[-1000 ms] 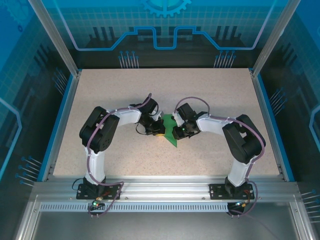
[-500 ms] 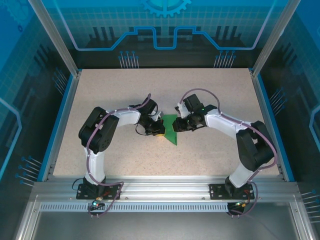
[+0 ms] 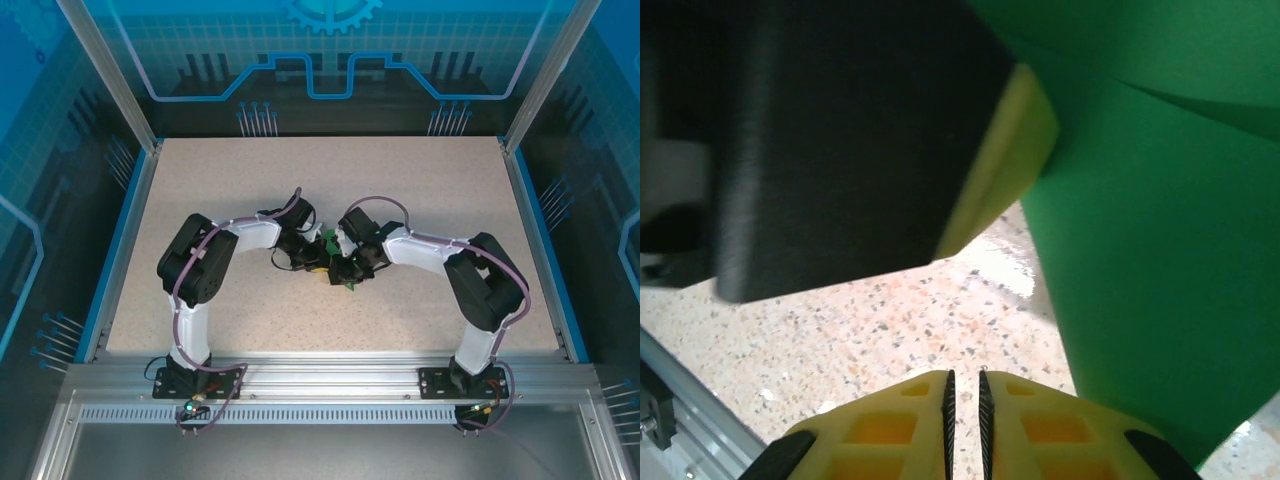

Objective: Fold a paper plane with a square sheet of paper (fold left side to right side)
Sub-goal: Third fold the triangle at the center of the table.

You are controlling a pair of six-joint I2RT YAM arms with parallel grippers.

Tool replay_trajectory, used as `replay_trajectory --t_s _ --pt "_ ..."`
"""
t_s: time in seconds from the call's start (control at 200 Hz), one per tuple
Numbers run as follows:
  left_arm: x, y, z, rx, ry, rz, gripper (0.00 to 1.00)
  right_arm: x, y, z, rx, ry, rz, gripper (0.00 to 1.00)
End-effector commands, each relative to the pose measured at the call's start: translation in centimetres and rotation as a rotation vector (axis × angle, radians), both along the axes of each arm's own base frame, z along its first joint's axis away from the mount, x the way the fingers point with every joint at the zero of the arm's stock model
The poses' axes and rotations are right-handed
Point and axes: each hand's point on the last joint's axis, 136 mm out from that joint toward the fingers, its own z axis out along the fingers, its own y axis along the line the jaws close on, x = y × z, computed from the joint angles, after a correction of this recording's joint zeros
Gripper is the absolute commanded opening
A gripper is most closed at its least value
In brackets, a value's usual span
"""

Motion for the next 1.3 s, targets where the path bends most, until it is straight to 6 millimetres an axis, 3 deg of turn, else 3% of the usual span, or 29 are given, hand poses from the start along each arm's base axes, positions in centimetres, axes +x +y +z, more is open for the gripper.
replay_trajectory --t_s 0.0,0.53,1.295 --pt "-2.1 1.9 -2.9 0.107 0.088 0.012 0.00 0.6 -0.1 -0.3 -0.040 0.007 -0.032 0.16" --pt "-2.1 1.9 -2.9 0.113 0.088 0.009 0.00 0.2 -1.9 -2.3 -0.141 0.049 -0.088 0.16" --pt "-2.0 2.3 -3.3 0.145 0.088 0.008 0.00 -2.7 -5.6 -3.9 -0.234 0.155 -0.151 0.14"
